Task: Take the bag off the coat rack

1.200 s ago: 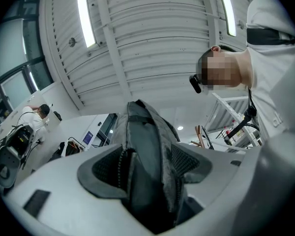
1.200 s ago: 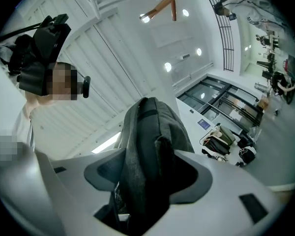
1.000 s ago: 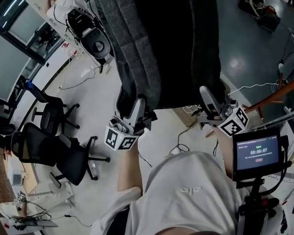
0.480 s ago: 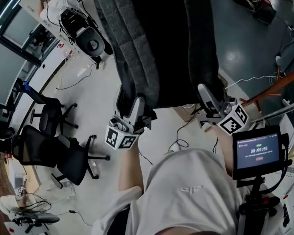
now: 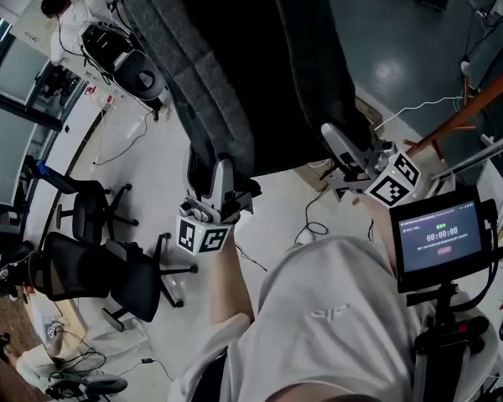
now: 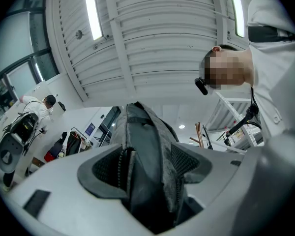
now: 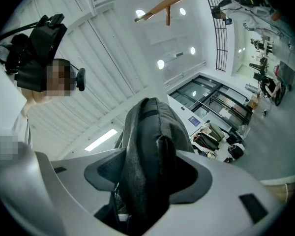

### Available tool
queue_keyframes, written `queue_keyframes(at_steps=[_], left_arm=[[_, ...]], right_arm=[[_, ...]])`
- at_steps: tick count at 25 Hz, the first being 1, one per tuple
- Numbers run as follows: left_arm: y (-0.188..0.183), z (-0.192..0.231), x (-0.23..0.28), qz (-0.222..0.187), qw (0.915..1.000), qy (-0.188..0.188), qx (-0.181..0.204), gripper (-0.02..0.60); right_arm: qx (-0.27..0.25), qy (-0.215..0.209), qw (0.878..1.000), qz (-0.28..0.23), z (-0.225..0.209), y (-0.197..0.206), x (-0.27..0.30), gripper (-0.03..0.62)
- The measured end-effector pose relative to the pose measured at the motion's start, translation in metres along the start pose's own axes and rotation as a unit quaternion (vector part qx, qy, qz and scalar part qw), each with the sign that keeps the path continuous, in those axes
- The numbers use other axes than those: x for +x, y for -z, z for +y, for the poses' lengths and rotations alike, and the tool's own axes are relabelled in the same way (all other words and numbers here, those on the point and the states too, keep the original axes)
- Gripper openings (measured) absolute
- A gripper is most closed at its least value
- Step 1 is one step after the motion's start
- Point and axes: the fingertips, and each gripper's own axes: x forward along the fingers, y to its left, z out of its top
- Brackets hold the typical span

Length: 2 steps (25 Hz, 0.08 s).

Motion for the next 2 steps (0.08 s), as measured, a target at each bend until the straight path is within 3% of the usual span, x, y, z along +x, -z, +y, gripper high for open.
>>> queue_keyframes(at_steps=[2], left_arm=[[0.0005,0.0002,0.0016,-0.004,1.0,-0.001,0.001,0.313]], right_arm=[[-0.002,-0.003,1.0,0.001,-0.0014,-0.0016,0.0019,0.282]])
